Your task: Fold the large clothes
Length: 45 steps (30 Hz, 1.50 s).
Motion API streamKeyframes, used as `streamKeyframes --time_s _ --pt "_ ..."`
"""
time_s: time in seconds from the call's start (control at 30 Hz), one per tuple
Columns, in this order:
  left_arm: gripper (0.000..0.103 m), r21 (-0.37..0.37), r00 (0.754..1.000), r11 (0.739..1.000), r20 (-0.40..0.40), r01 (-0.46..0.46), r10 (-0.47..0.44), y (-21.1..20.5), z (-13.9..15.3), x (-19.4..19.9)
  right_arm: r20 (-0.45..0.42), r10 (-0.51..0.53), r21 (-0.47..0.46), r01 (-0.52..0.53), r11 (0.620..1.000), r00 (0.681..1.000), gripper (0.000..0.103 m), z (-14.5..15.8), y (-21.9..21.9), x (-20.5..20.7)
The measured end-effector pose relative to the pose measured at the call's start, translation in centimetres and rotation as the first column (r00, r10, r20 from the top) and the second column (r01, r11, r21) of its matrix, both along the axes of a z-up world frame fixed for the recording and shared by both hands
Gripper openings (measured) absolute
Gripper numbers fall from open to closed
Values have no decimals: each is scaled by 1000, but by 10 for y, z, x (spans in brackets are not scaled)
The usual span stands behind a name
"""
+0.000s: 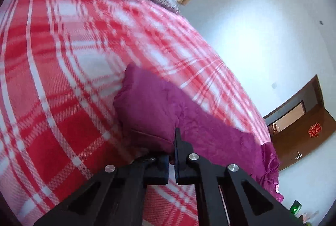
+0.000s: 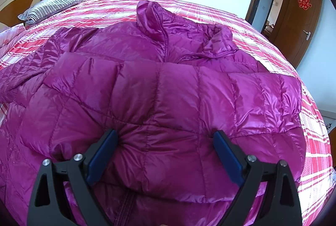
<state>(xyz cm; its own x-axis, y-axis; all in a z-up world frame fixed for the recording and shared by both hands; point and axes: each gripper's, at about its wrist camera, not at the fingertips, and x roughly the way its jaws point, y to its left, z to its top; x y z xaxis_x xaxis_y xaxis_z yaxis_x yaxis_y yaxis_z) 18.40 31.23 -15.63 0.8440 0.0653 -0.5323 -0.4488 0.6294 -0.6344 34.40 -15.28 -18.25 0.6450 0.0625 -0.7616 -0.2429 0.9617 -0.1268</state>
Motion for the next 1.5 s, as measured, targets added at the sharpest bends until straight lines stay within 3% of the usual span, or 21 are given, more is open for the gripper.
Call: streamKeyframes --time_s 0.3,0.63,1.07,1.5 --pt "2 158 992 986 104 54 -71 -23 62 9 -18 -1 8 1 1000 1000 97 1 -4 7" --pt "2 288 950 940 194 184 -246 -76 132 28 2 58 -39 -58 998 998 97 26 3 -3" --pt "2 353 879 878 232 322 -416 -155 171 59 27 12 -52 -10 999 1000 97 39 -42 -23" --pt "2 413 811 781 151 468 -565 -247 158 90 46 -53 -12 54 998 998 97 49 -87 -33"
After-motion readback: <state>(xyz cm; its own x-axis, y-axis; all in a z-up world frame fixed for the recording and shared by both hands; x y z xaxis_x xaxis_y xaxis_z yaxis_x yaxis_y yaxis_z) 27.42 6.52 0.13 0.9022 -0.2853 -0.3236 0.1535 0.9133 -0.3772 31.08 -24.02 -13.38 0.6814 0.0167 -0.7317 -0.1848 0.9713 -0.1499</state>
